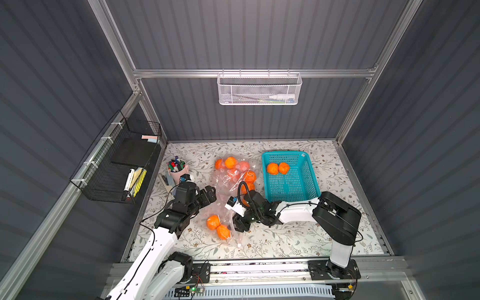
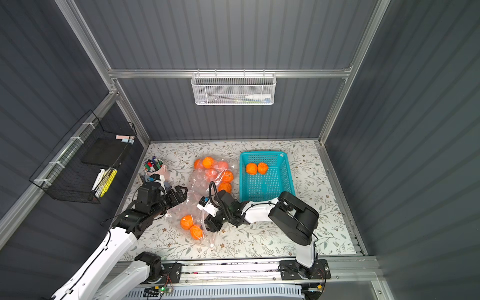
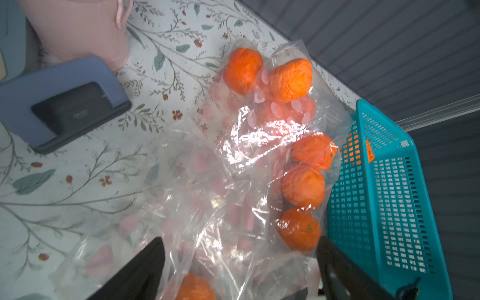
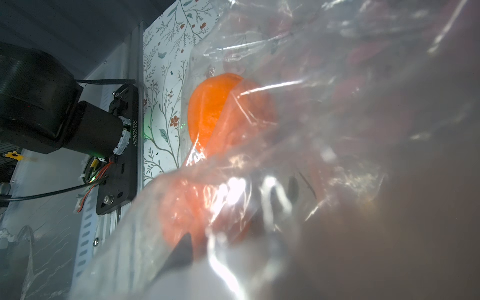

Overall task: Open the zip-top bag and take out the orange
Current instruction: Pick up the orange from the zipper food storage bag.

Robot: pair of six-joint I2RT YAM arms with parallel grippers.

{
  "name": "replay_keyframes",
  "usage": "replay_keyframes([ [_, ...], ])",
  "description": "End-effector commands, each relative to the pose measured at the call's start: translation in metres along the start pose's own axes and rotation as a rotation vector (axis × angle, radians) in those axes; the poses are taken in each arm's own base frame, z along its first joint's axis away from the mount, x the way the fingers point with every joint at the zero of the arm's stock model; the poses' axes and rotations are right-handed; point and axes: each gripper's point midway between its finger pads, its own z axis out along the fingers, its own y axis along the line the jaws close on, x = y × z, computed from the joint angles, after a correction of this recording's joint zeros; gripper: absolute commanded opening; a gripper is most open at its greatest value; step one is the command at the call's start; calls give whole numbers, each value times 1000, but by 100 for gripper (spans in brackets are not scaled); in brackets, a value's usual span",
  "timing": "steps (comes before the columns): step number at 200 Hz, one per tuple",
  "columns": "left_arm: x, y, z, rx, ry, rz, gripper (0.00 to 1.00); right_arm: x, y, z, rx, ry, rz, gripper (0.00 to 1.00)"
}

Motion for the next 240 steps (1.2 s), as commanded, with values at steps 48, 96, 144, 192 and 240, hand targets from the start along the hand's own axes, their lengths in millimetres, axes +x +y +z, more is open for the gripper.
replay_keyframes([
  [48,72,33,11,-33,198,-266,82,-12,5,-12,-11,-40,-19,49],
  [96,91,54,22,-159,283,-272,81,-11,5,-12,-14,-39,-21,48],
  [144,111,65,40,-160,306,-314,75,-9,4,-9,-15,-31,-17,48],
  [192,121,74,56,-159,307,-299,46,-6,6,-5,-46,-19,-9,48],
  [240,132,76,67,-141,334,-298,5,9,21,-11,-116,44,-96,52],
])
